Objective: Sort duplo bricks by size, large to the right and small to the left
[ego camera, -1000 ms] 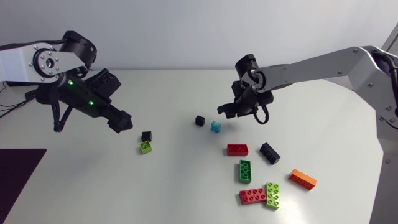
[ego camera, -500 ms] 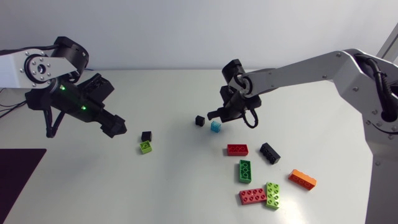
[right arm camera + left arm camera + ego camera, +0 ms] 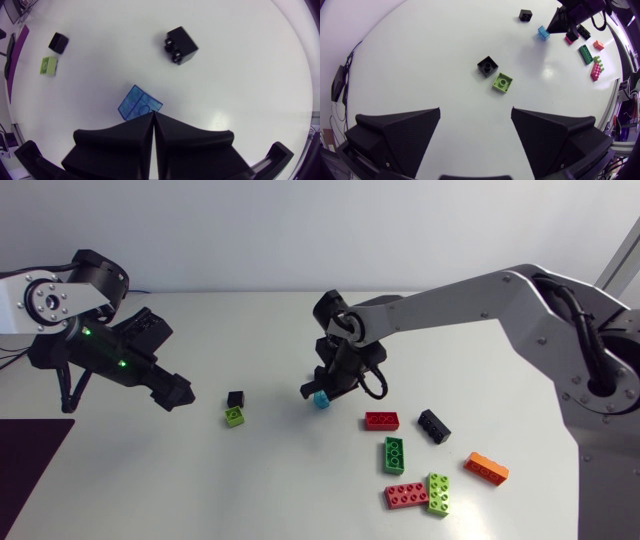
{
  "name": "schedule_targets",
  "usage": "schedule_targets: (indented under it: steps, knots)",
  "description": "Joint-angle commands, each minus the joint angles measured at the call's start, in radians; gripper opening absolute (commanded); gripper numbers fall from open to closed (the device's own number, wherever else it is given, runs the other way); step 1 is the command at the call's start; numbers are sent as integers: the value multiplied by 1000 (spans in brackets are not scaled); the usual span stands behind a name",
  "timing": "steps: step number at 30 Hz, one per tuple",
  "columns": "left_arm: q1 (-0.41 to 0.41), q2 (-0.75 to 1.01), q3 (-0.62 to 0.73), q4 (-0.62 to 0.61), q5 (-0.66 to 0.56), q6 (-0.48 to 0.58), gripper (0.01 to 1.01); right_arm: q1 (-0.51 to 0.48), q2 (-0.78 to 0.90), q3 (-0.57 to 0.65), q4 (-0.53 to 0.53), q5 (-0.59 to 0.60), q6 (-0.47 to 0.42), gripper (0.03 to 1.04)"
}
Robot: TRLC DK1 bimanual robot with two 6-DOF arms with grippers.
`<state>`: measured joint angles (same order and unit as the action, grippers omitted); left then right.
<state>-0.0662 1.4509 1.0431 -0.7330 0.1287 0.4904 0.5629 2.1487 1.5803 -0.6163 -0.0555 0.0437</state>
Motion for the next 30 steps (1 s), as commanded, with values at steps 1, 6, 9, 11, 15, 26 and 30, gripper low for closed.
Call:
schedule_targets:
  steps: [1, 6, 9, 11, 15, 26, 30]
  knots:
    - [8, -23, -28, 0, 15, 27, 987, 32, -18, 18, -33, -20, 15, 48]
    - [16, -30, -32, 0, 15, 27, 987, 38, -41, 24, -46, -58, 30, 48]
    - [20, -30, -34, 3, 17, 28, 987, -1, -39, 37, -43, -40, 28, 48]
    - [20, -30, -38, 7, 20, 28, 987, -31, -32, 47, -45, -35, 25, 48]
    - [20, -30, -49, 17, 25, 28, 987, -60, -26, 47, -43, -23, 21, 48]
    - [42, -53, -54, 18, 25, 37, 987, -44, 122, 173, -72, -21, 13, 48]
    - [48, -52, -54, 20, 26, 43, 987, -21, 149, 214, -99, -21, 12, 48]
